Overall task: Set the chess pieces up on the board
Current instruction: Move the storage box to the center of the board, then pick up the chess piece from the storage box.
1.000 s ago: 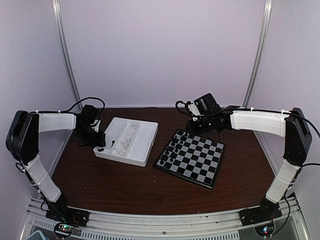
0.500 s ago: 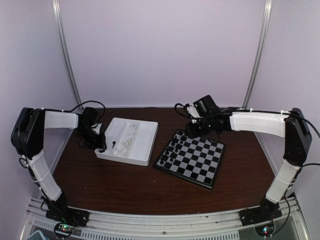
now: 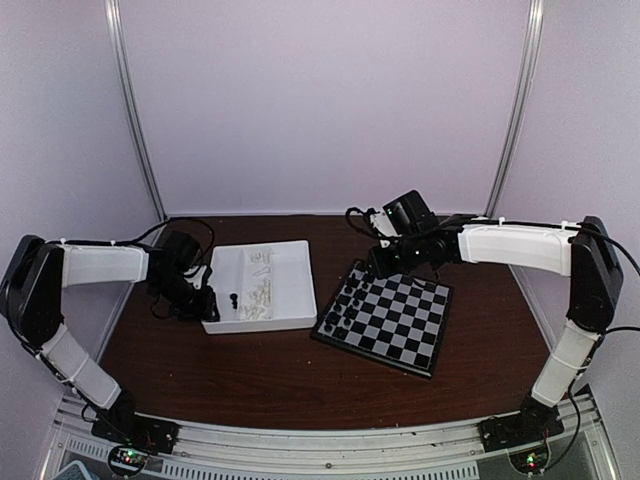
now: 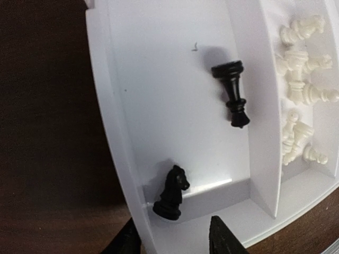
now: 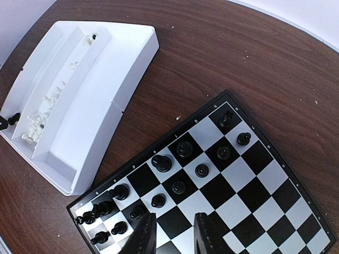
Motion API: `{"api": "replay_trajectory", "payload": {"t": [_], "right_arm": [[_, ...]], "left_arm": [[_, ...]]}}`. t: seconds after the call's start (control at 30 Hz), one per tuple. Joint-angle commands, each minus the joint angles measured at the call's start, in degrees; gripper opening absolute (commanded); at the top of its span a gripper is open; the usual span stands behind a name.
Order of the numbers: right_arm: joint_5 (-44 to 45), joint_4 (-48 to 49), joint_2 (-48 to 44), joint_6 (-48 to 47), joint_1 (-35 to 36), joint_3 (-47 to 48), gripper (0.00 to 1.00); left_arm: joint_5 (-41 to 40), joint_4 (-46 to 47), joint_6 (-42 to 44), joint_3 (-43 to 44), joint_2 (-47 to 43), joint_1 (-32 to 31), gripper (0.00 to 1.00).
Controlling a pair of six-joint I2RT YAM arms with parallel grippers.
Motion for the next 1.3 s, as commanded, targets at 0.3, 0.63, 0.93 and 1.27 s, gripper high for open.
{"api": "replay_trajectory", "payload": {"t": [0.3, 0.63, 0.93, 1.27], "right_arm": [[0.43, -0.94, -0.45, 1.02, 0.62, 1.92, 0.27], [0.56, -0.71, -0.61, 0.89, 0.72, 1.32, 0.27], [0.21, -0.51, -0.74, 1.16, 0.71, 1.21, 0.27], [-0.28, -0.40, -0.61, 1.43, 0.67, 1.32, 0.27]], "left_arm": [[-3.88, -5.16, 0.28, 11.11, -2.86, -2.11, 0.20], [0.48, -0.95, -1.22, 15.15, 7.40, -2.20, 0.22], [1.60, 0.01, -0.88, 18.47, 14.55, -2.20, 0.28], [1.14, -1.98, 0.18, 22.46, 20.44, -2.48, 0.29]]}}
